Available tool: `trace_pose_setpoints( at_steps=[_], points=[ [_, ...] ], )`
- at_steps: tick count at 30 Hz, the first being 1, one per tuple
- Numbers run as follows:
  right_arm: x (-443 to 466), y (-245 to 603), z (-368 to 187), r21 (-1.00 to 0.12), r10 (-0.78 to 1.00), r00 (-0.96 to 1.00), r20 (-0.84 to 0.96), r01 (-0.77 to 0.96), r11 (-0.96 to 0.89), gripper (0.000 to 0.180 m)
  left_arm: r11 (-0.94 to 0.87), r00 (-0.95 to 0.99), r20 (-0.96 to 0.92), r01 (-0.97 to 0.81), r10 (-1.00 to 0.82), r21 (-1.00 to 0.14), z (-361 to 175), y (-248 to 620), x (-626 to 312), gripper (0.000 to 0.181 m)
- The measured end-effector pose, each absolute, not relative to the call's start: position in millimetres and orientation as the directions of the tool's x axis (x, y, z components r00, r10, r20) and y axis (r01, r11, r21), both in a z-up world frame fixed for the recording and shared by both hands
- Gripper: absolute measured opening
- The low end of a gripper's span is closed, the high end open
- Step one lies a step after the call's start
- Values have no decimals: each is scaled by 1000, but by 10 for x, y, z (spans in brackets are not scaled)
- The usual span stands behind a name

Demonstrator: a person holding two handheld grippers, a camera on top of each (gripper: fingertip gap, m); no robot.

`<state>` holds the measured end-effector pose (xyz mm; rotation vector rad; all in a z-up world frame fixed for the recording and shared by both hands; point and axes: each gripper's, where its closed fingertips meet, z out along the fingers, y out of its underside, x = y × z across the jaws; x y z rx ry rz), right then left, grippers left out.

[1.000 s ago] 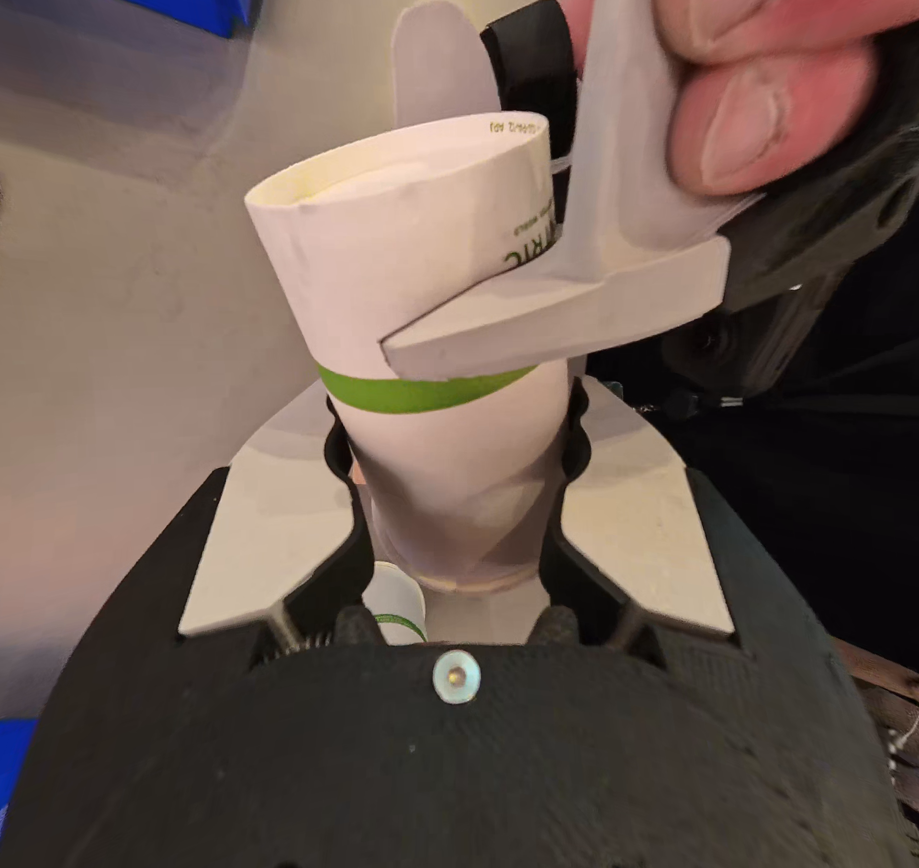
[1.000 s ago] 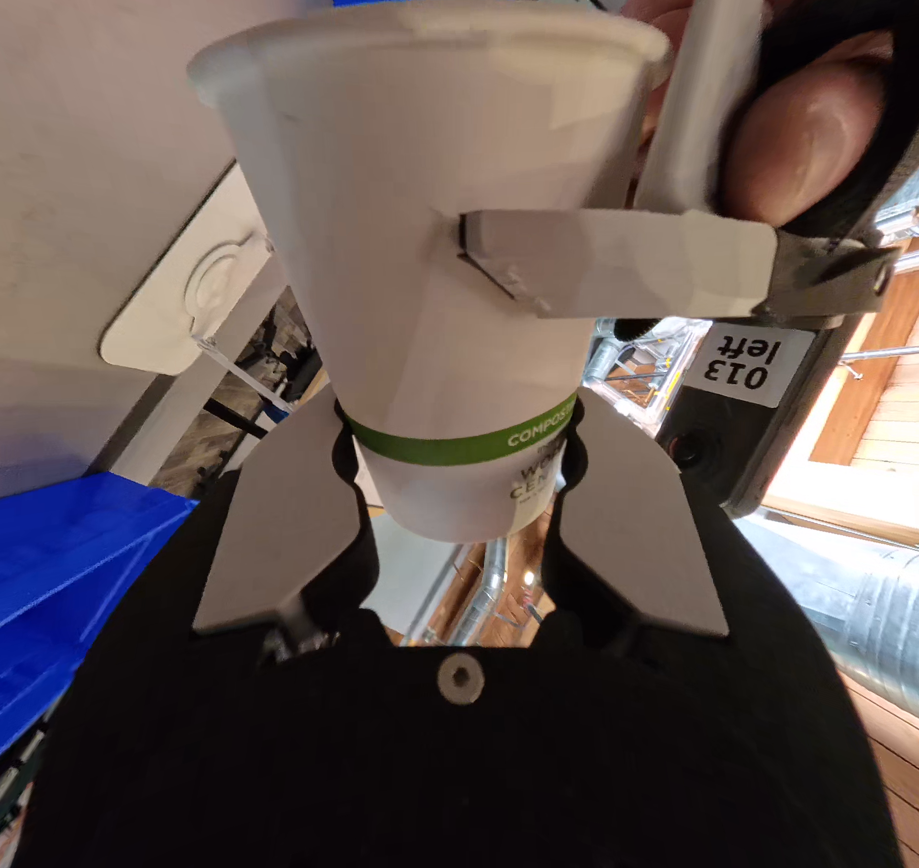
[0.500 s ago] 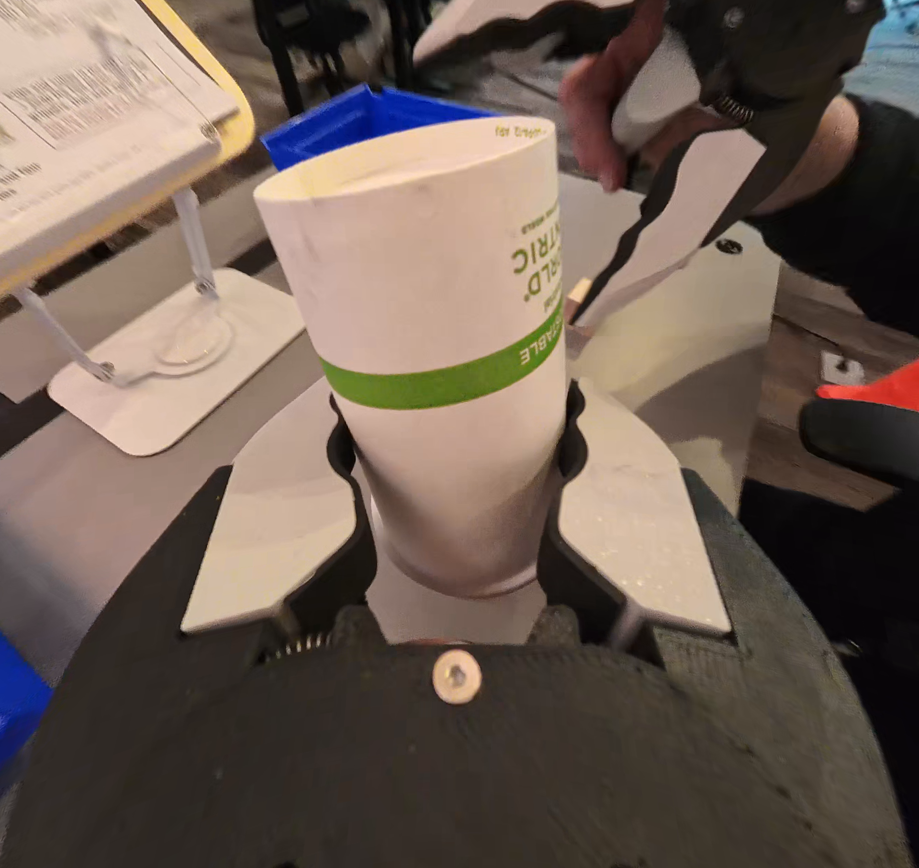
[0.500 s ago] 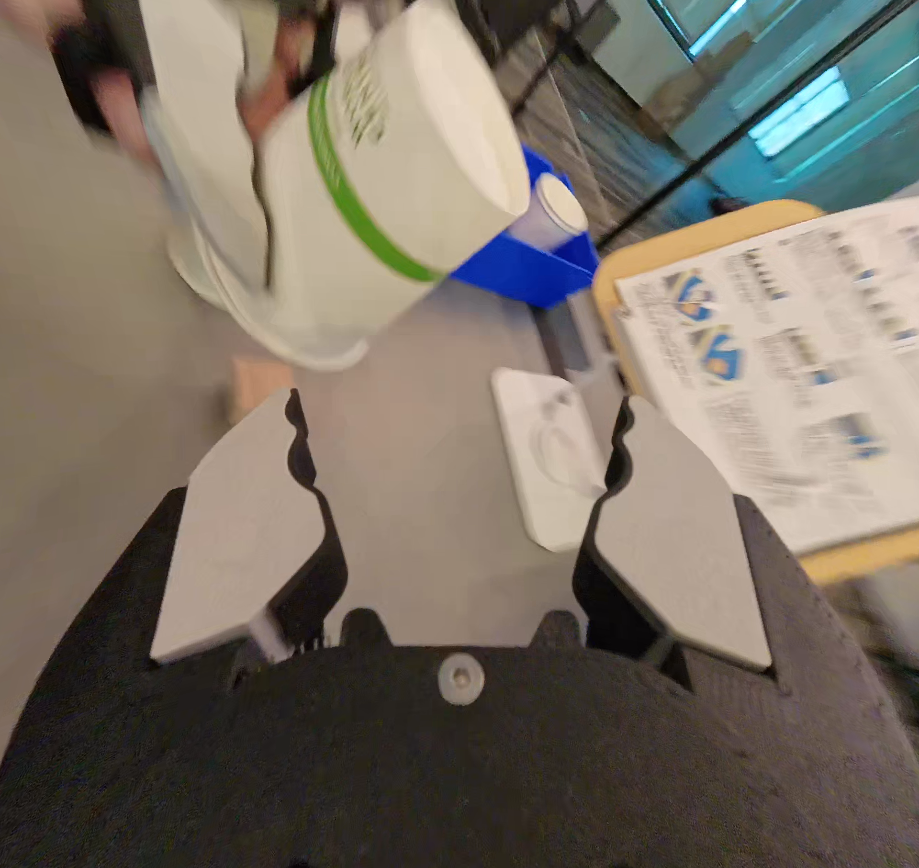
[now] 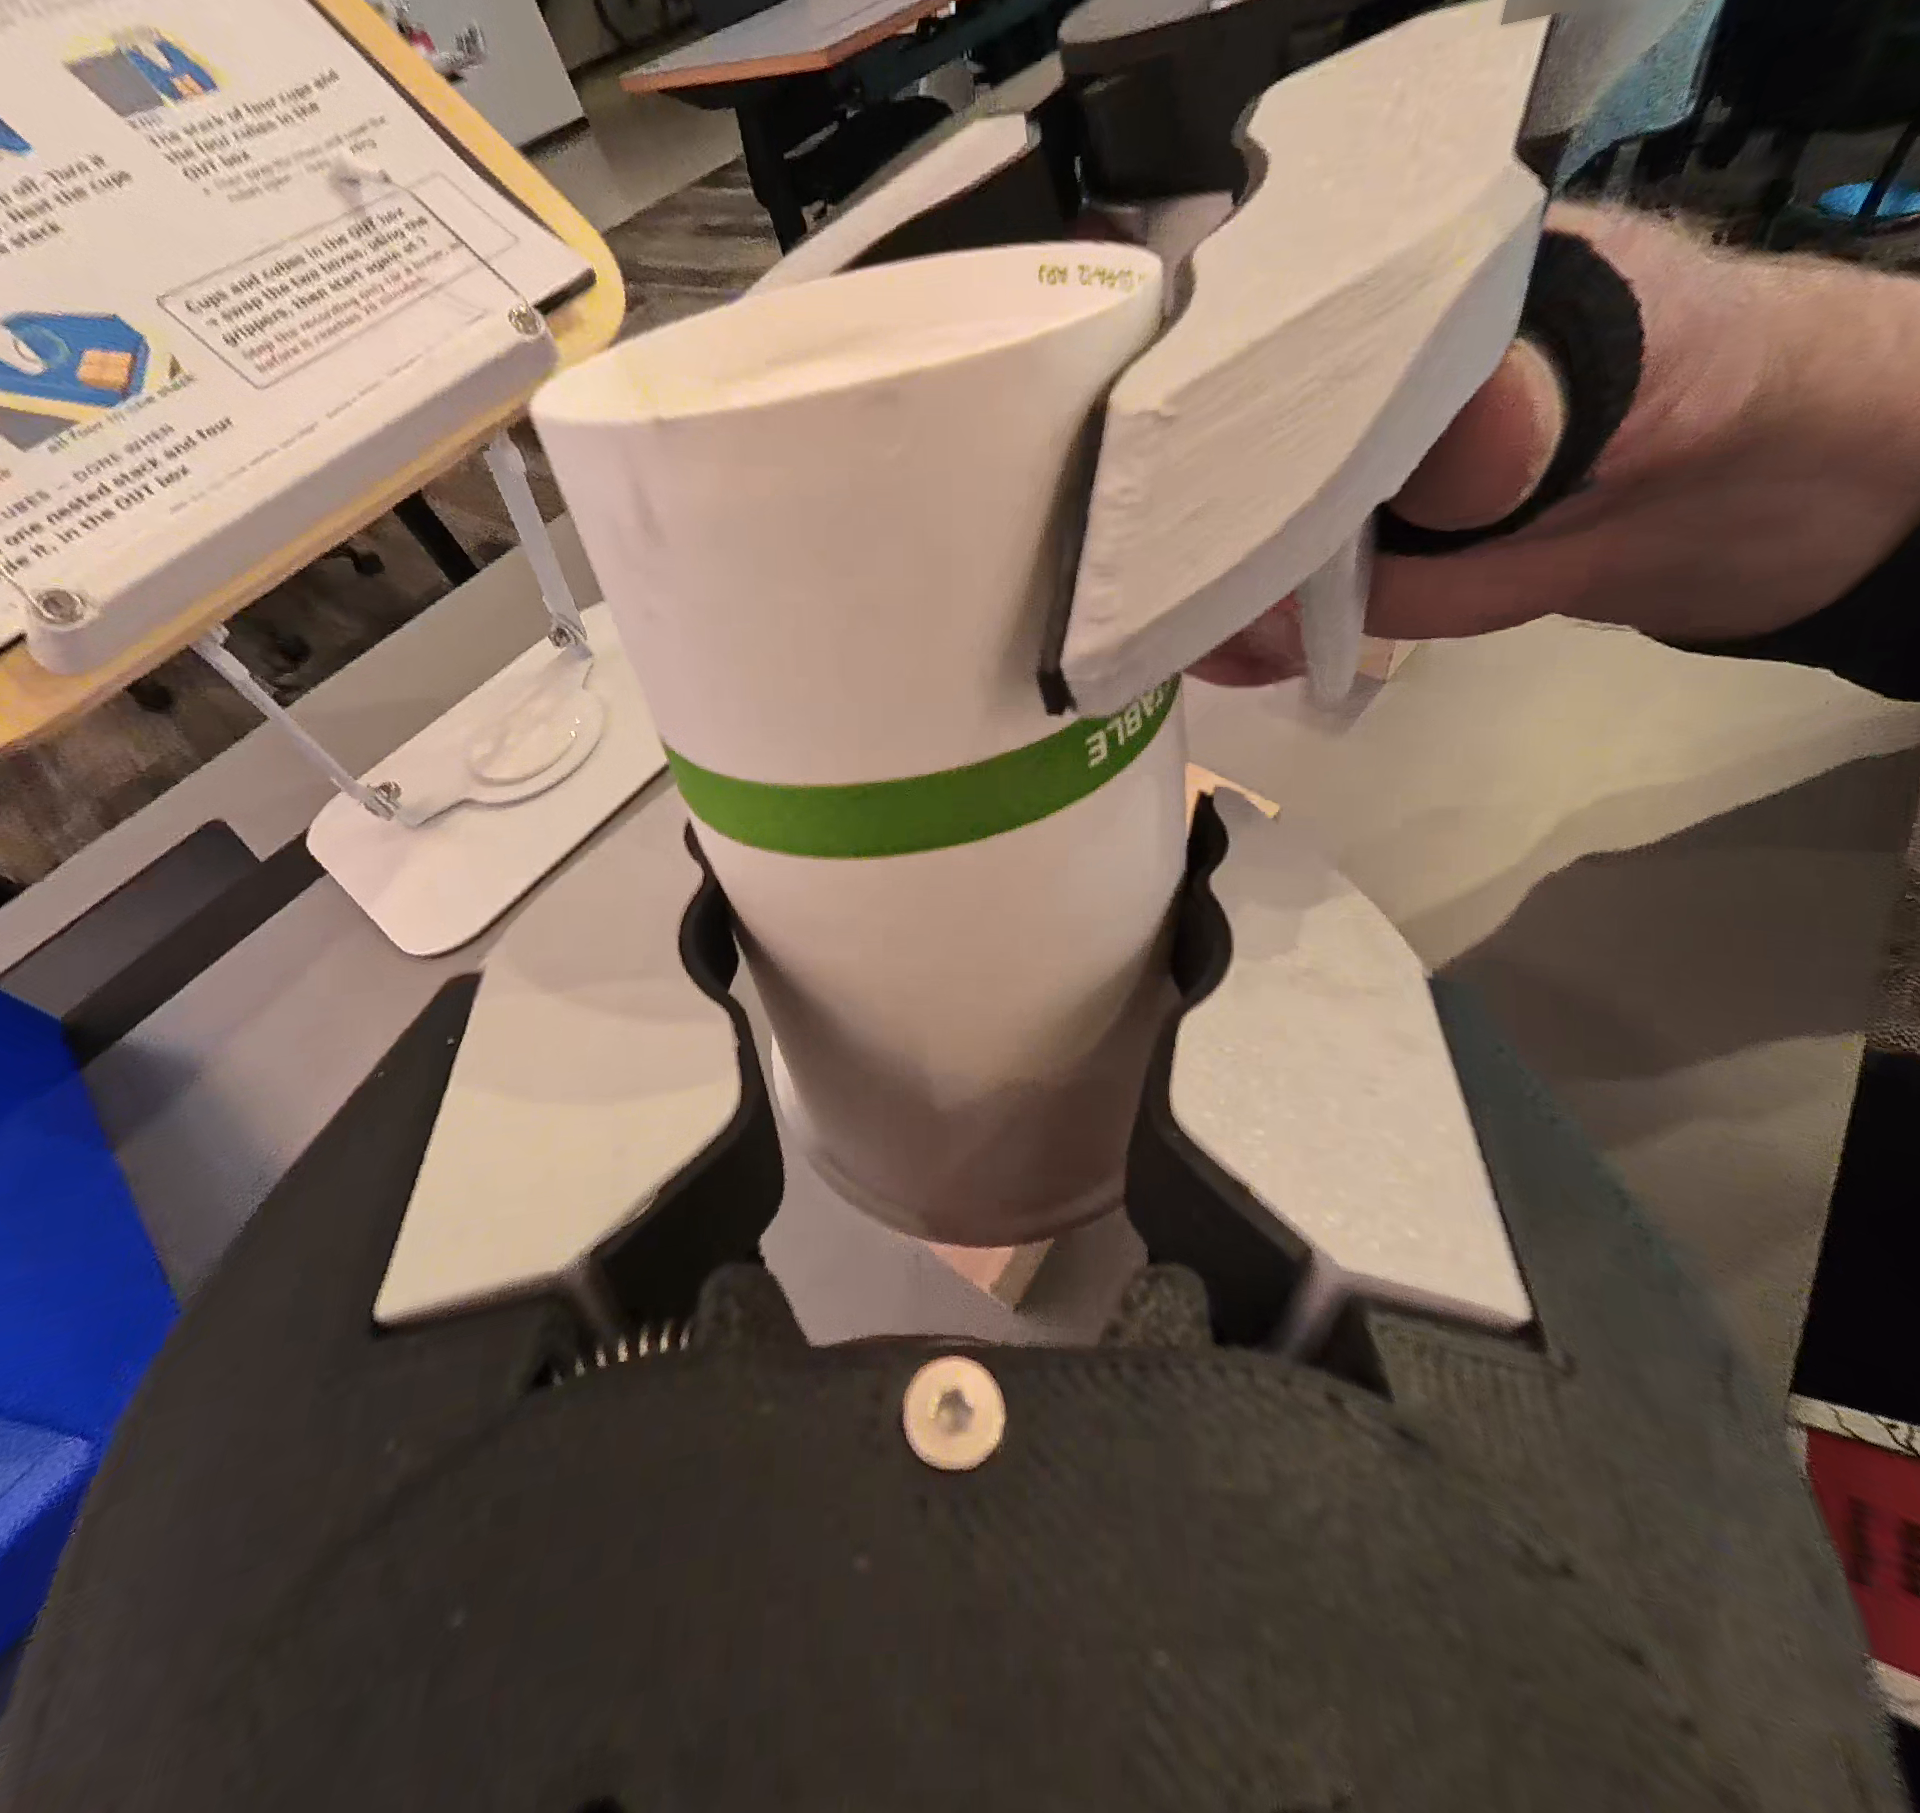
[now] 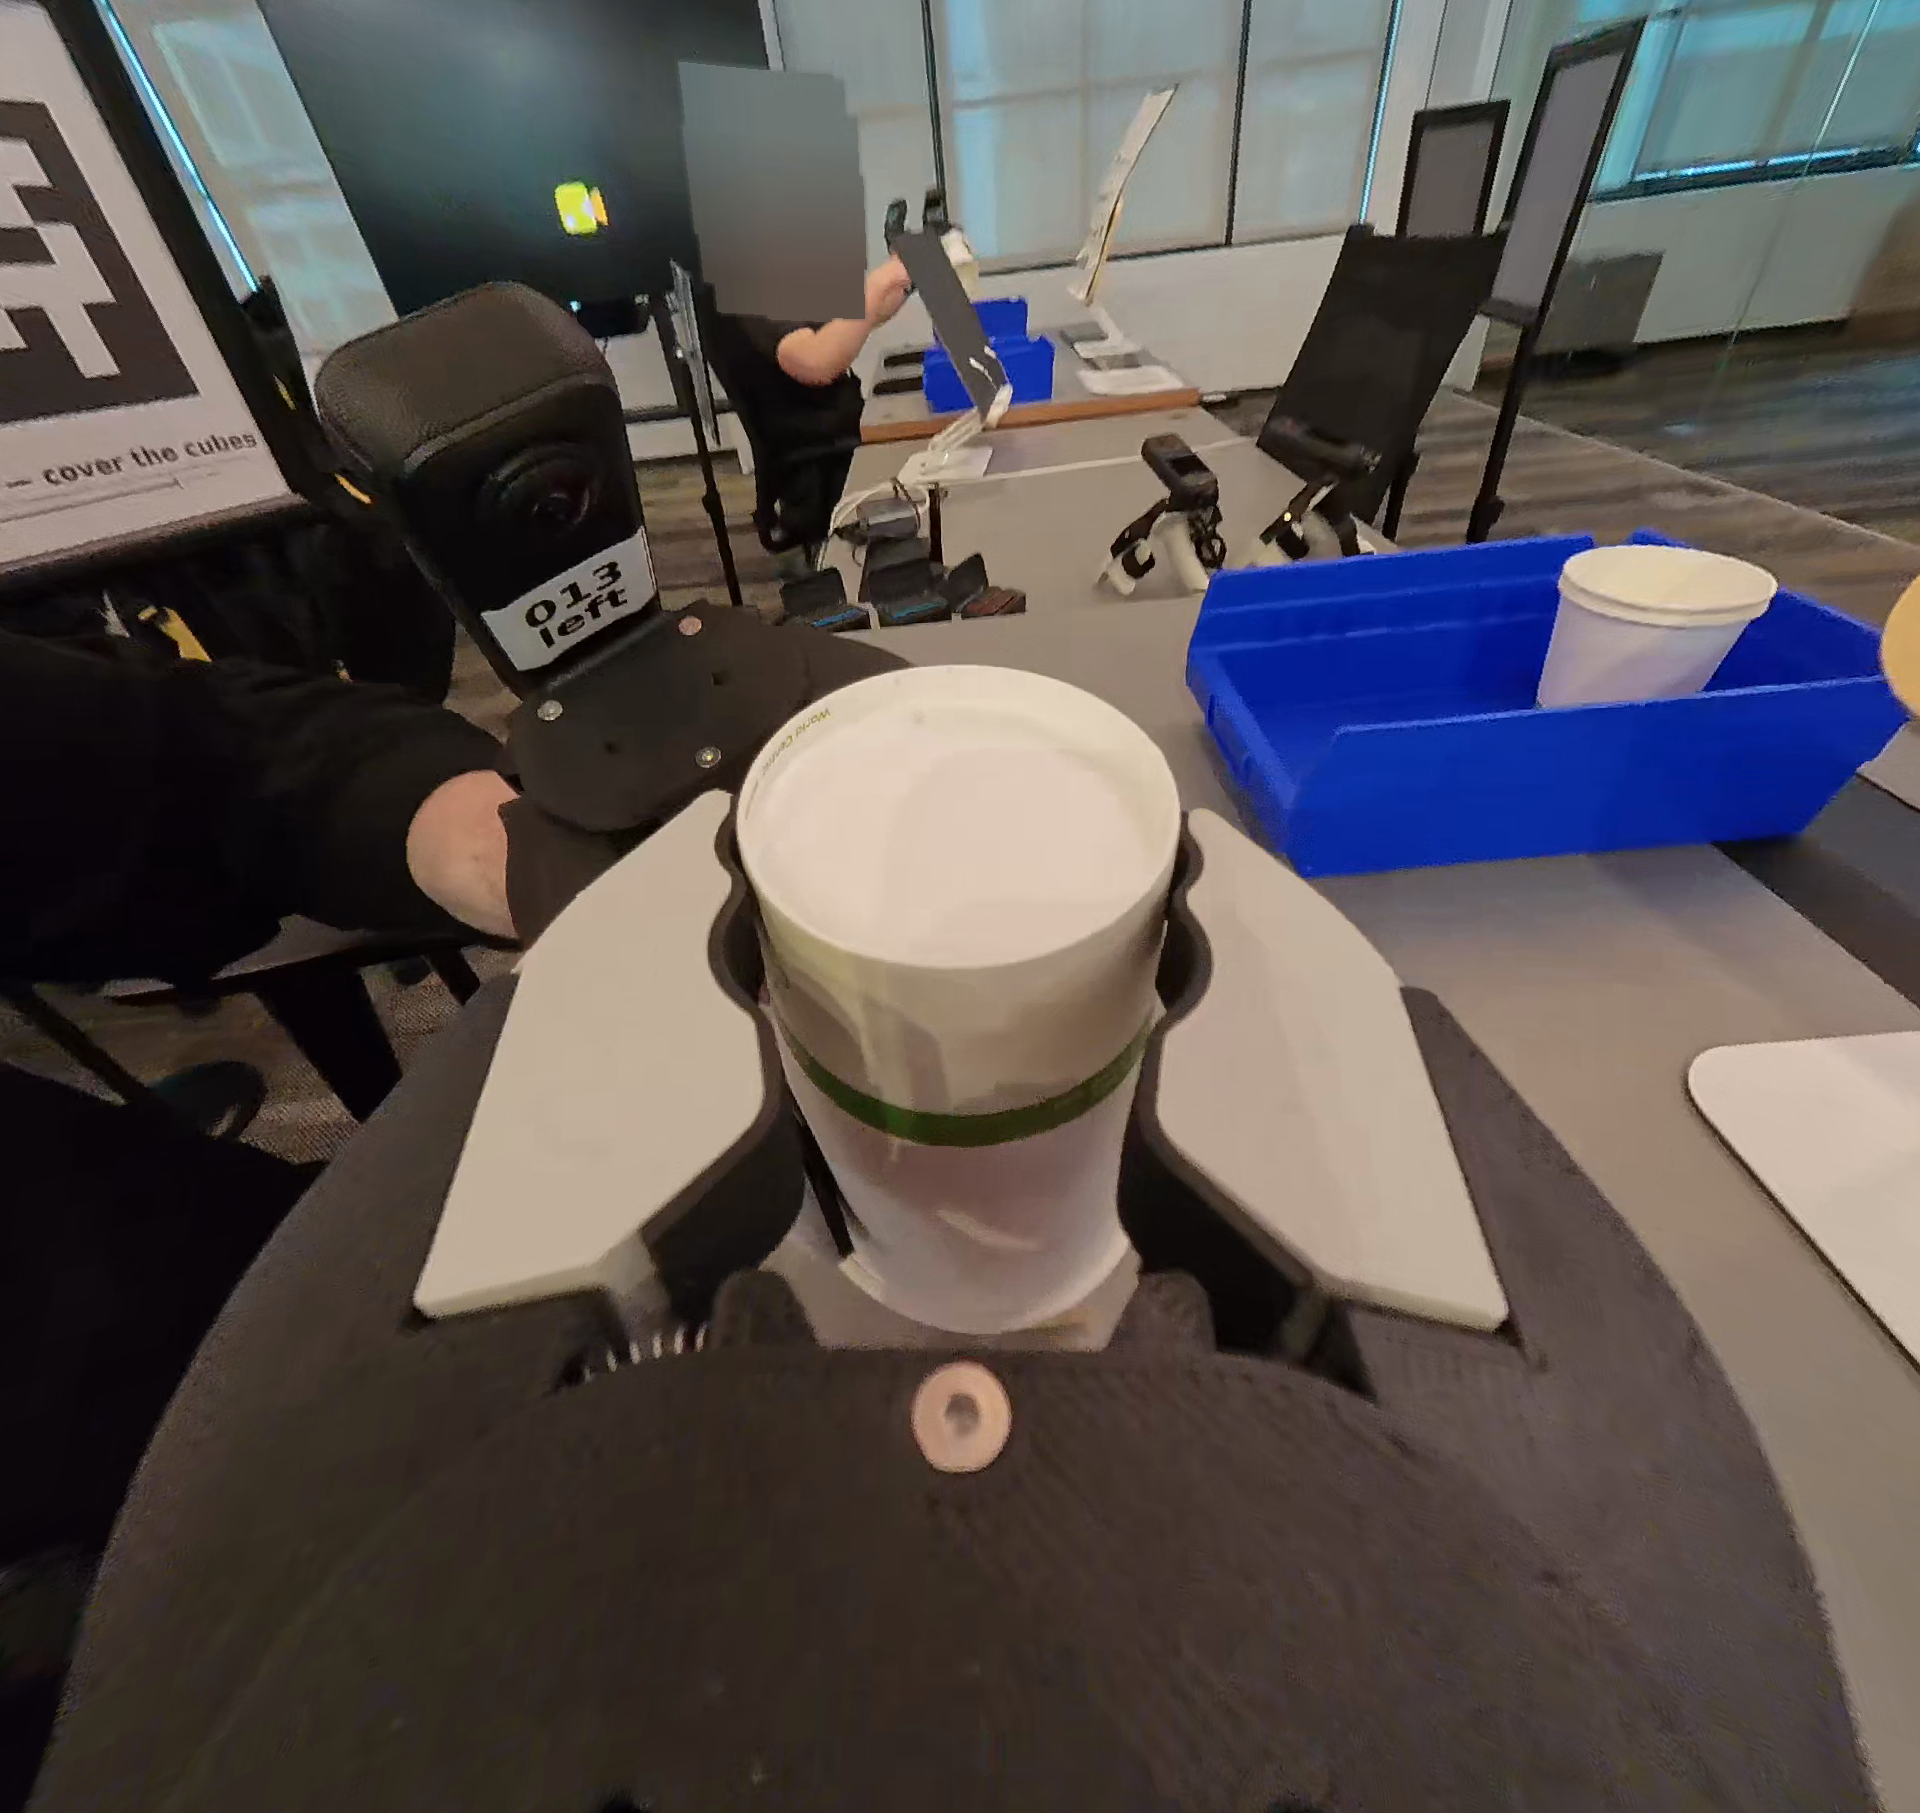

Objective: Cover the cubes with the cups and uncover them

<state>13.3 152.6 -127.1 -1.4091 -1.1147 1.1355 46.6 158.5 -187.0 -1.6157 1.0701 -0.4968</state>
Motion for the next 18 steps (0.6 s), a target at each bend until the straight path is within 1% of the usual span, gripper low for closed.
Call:
trace_pose_setpoints(
  at_steps=[3, 7, 12, 18],
  points=[
    [87, 1532, -1360, -986, 984, 148, -103, 115, -121, 76, -20, 498, -213, -420, -841, -907, -1956, 1589, 404, 86],
    [4, 1559, -1475, -980, 976, 188, -108, 147, -136, 76, -78, 489, -180, -460, -853, -885, -2094, 1591, 292, 90],
    [36, 1650, -1520, -981, 954, 271, -128, 107, -162, 75, -140, 526, -148, -468, -837, -872, -2178, 1529, -122, 84],
    [-72, 1675, -1893, -975, 928, 368, -52, 182, -127, 75, -164, 629, -137, -396, -766, -903, -2059, 1508, -727, 80]
  ],
)
